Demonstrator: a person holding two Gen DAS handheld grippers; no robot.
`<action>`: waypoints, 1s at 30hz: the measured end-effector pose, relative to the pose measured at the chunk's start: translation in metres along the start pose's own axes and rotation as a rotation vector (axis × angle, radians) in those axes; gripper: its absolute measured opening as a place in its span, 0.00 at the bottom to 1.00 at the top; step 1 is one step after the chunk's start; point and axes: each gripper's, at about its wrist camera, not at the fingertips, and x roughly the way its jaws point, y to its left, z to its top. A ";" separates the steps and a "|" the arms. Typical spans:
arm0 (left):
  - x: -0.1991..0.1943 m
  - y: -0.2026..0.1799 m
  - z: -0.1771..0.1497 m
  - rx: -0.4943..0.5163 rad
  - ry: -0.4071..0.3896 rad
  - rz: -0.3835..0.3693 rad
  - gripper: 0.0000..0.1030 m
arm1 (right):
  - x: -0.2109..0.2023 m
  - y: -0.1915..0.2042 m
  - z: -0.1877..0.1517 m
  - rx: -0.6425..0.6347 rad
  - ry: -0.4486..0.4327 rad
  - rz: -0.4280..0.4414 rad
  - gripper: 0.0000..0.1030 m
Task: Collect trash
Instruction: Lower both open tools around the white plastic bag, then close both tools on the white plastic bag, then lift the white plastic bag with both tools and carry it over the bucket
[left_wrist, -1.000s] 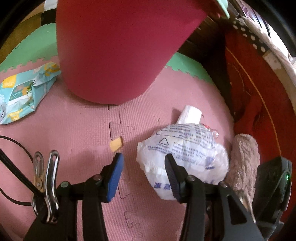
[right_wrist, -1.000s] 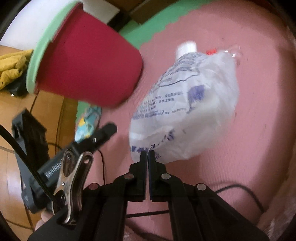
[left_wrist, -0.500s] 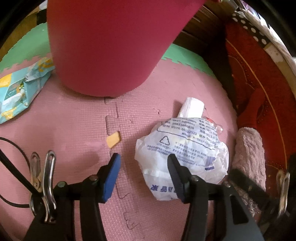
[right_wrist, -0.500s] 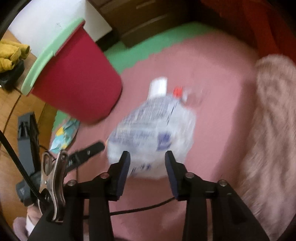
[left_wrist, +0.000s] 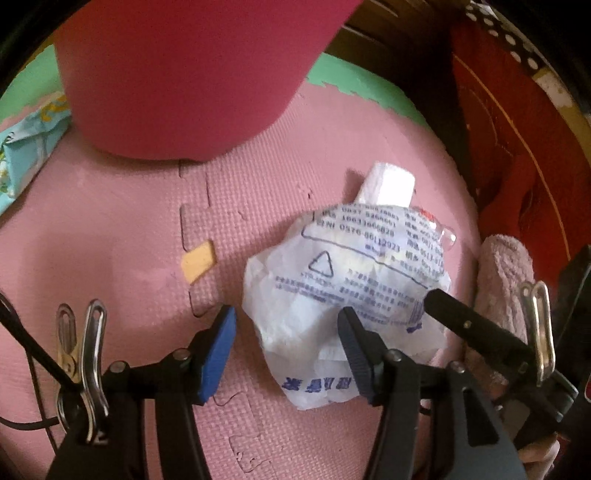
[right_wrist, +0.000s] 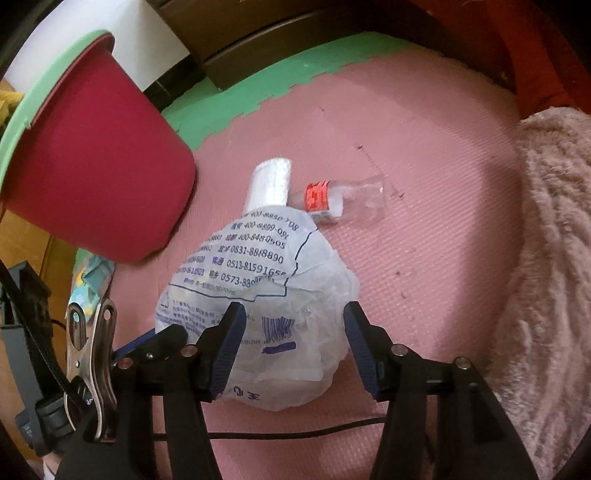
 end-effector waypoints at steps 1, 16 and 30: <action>0.002 -0.002 -0.001 0.007 0.004 0.000 0.58 | 0.002 0.000 -0.001 -0.002 0.003 -0.002 0.55; 0.006 -0.027 -0.021 0.129 -0.015 0.052 0.25 | 0.027 0.019 -0.025 -0.134 0.049 -0.017 0.26; -0.054 -0.043 -0.035 0.123 -0.081 -0.010 0.16 | -0.017 0.017 -0.047 -0.058 0.007 0.128 0.12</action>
